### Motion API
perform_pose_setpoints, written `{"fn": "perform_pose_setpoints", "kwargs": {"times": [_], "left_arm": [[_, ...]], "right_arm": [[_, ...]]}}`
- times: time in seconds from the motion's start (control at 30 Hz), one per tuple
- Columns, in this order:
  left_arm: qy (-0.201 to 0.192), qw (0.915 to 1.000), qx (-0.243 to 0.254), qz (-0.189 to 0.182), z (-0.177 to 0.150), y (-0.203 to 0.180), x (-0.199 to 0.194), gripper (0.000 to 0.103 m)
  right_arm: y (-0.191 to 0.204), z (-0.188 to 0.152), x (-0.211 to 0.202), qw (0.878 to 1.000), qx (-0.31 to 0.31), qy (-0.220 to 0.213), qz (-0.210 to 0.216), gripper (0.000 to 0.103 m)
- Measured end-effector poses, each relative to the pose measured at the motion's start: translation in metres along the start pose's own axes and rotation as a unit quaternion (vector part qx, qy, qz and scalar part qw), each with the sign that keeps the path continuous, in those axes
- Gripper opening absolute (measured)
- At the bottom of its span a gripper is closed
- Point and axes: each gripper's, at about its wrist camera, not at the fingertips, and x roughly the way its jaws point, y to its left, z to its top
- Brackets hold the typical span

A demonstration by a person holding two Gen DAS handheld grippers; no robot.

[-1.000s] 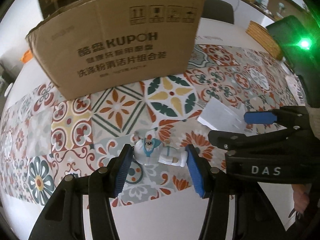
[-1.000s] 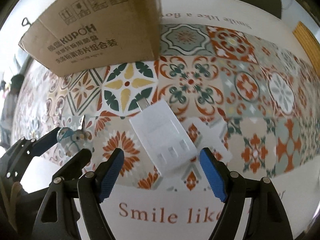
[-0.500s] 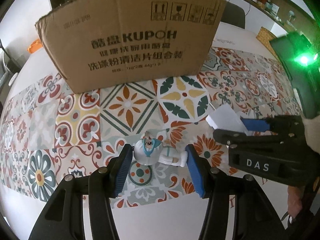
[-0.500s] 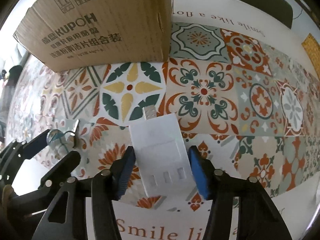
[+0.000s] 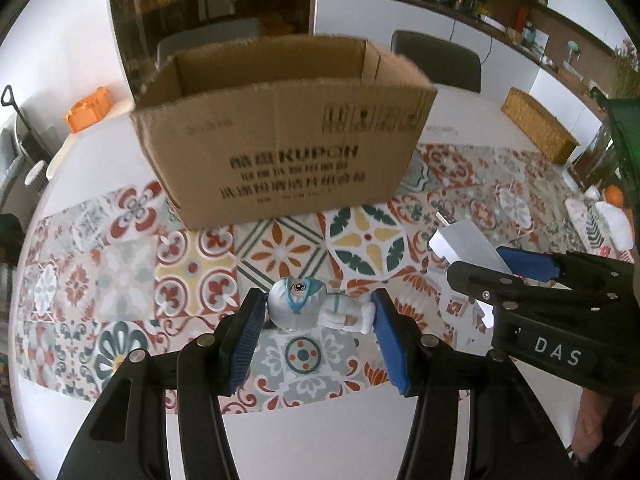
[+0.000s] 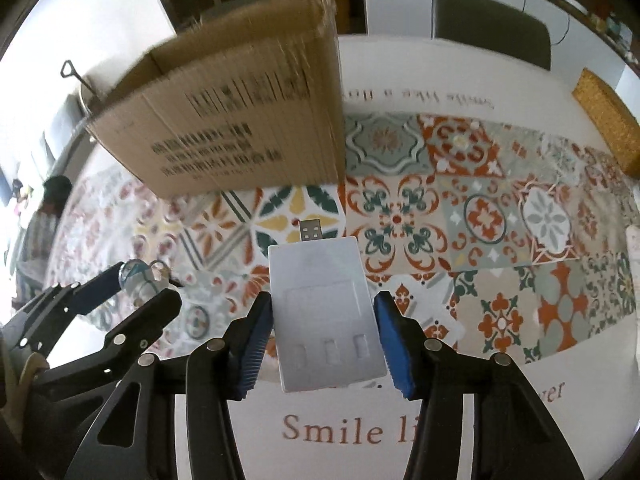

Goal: Organize rigid objects
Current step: 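Carry both white items over the box and open both tools to drop them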

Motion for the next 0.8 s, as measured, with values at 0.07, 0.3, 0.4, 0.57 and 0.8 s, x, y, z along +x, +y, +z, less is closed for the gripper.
{"fn": "perform_pose_setpoints", "kwargs": {"times": [0.07, 0.3, 0.4, 0.57, 0.8], "left_arm": [[-0.007, 1.0, -0.002, -0.001, 0.004, 0.002, -0.006, 0.054], [-0.034, 0.9994, -0.004, -0.004, 0.021, 0.014, -0.034, 0.054], [-0.047, 0.9989, -0.002, 0.002, 0.031, 0.017, -0.045, 0.054], [-0.069, 0.9976, 0.001, 0.01, 0.049, 0.021, -0.061, 0.054], [-0.103, 0.9945, 0.004, 0.014, 0.078, 0.029, -0.085, 0.054]], "right_arm": [[0.002, 0.003, -0.006, 1.0, 0.003, -0.008, 0.003, 0.052], [0.025, 0.016, -0.028, 0.999, 0.006, -0.04, 0.015, 0.052], [0.031, 0.023, -0.041, 0.998, 0.006, -0.055, 0.02, 0.052], [0.041, 0.037, -0.058, 0.997, -0.002, -0.077, 0.025, 0.052], [0.055, 0.061, -0.084, 0.993, -0.008, -0.111, 0.035, 0.052]]}}
